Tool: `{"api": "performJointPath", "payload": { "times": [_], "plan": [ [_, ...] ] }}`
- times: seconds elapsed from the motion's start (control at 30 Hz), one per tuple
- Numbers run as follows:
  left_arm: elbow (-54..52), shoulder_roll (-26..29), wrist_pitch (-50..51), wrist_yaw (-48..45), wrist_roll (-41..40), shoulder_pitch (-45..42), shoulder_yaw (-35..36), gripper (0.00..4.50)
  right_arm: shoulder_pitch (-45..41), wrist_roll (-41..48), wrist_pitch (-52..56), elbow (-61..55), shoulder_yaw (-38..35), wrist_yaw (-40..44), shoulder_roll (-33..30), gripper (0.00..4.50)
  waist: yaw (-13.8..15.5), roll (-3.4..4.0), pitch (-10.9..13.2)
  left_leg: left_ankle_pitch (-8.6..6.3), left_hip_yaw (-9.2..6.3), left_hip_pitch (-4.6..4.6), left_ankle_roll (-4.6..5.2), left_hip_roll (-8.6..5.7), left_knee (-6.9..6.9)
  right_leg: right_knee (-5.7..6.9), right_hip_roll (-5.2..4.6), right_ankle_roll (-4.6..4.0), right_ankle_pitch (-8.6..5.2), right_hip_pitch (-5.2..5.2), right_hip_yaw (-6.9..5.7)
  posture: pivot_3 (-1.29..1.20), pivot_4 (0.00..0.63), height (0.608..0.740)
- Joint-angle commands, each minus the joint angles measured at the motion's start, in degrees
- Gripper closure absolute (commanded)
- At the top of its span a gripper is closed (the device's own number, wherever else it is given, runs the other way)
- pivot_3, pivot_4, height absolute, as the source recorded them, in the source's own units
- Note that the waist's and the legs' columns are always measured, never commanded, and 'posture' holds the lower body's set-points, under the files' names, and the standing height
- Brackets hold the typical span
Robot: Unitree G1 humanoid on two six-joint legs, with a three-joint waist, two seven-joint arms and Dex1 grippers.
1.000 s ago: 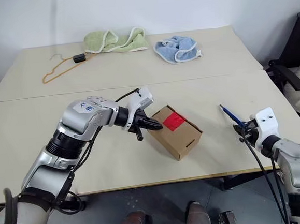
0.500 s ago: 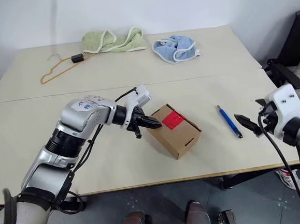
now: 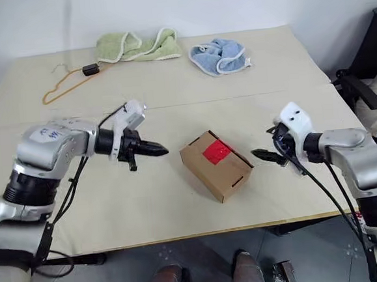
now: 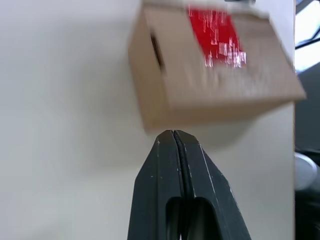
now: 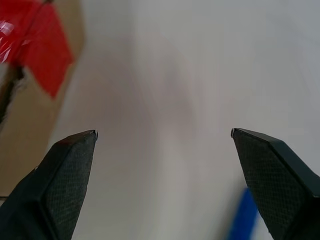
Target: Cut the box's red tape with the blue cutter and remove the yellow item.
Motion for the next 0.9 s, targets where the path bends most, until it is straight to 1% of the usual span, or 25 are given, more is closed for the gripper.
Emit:
{"api": "performJointPath", "payload": {
  "times": [0.03,0.1,0.13,0.2,0.33,0.4,0.43,0.5,0.6,0.77,0.9],
  "plan": [
    [-6.0,-0.86,3.73,2.33,-2.48,1.62,2.52,4.5,-2.04,0.63,-0.29,-0.75,-0.95,1.64,0.4,0.41,0.28,-0.04,0.03,0.0,-0.01,-0.08,0.0,0.0,0.03,-0.04,0.0,0.04,0.02,-0.04,-0.02,0.0,0.15,0.74],
    [-8.43,-1.67,5.8,3.89,-3.27,3.92,2.48,4.5,-2.41,0.16,-0.79,-0.69,-0.67,1.9,0.78,0.98,0.33,-0.03,0.03,0.0,-0.03,-0.4,0.0,0.01,0.21,-0.05,0.0,0.17,0.09,-0.23,-0.05,0.0,0.15,0.74],
    [-9.25,-2.02,6.69,4.5,-3.64,4.62,2.38,4.5,-2.5,-0.4,-1.0,-0.42,-0.31,2.06,0.78,1.28,0.39,-0.03,0.03,0.0,-0.02,-0.41,-0.01,0.01,0.23,-0.05,0.0,0.2,0.11,-0.24,-0.04,0.0,0.15,0.74],
    [-10.1,-2.43,7.32,5.39,-3.9,5.78,1.63,4.5,-2.73,-1.72,-1.01,0.54,0.59,1.83,0.84,2.09,0.56,-0.03,0.03,0.0,-0.03,-0.4,-0.03,0.01,0.27,-0.02,0.0,0.21,0.11,-0.24,-0.04,0.0,0.15,0.74],
    [-10.76,-4.27,8.79,6.89,-4.3,7.25,-0.46,4.5,-3.08,-3.11,1.14,0.37,2.86,2.21,0.69,3.47,0.8,-0.03,0.03,0.0,-0.01,-0.4,-0.04,0.01,0.38,0.07,0.0,0.21,0.12,-0.24,-0.03,0.0,0.15,0.74],
    [-10.84,-4.99,8.6,7.22,-4.24,7.75,-1.82,4.5,-3.2,-3.42,1.92,-0.39,3.85,2.17,1.08,4.25,0.8,-0.03,0.03,0.0,-0.01,-0.41,-0.04,0.01,0.41,0.09,0.0,0.22,0.13,-0.24,-0.01,0.0,0.15,0.74],
    [-10.72,-5.37,8.46,7.46,-4.23,7.83,-2.21,4.5,-3.25,-3.42,2.15,-0.75,4.09,2.13,1.31,4.47,0.82,-0.03,0.03,0.0,-0.01,-0.41,-0.04,0.01,0.41,0.1,0.0,0.21,0.13,-0.24,-0.01,0.0,0.15,0.74],
    [-9.85,-6.68,8.09,8.31,-4.0,7.49,-2.65,4.5,-3.51,-3.27,3.24,-1.88,4.44,1.85,1.74,4.47,0.85,-0.03,0.03,0.0,-0.01,-0.41,-0.04,0.01,0.42,0.1,0.0,0.21,0.13,-0.24,-0.01,0.0,0.15,0.74],
    [-4.92,-11.64,4.64,11.81,-1.82,6.25,-2.24,4.5,-2.69,-1.88,6.58,-6.43,4.53,1.37,2.42,4.47,0.96,-0.03,0.02,0.0,-0.01,-0.4,-0.04,0.01,0.43,0.13,0.0,0.21,0.13,-0.24,-0.01,0.0,0.15,0.74],
    [1.02,-16.97,-0.59,15.57,1.21,5.12,-2.22,4.5,-0.4,0.12,12.49,-14.03,4.22,0.03,2.98,4.47,0.99,-0.02,0.02,0.0,0.0,-0.4,-0.04,0.0,0.48,0.17,0.0,0.21,0.14,-0.24,-0.01,0.0,0.15,0.74],
    [4.45,-19.6,-3.67,17.68,3.34,4.01,-2.33,4.5,0.4,1.51,15.76,-17.62,3.37,-1.95,4.21,4.47,0.96,-0.03,0.02,0.0,0.0,-0.41,-0.04,-0.01,0.5,0.17,0.0,0.22,0.15,-0.24,0.0,0.0,0.15,0.74]
  ]
}}
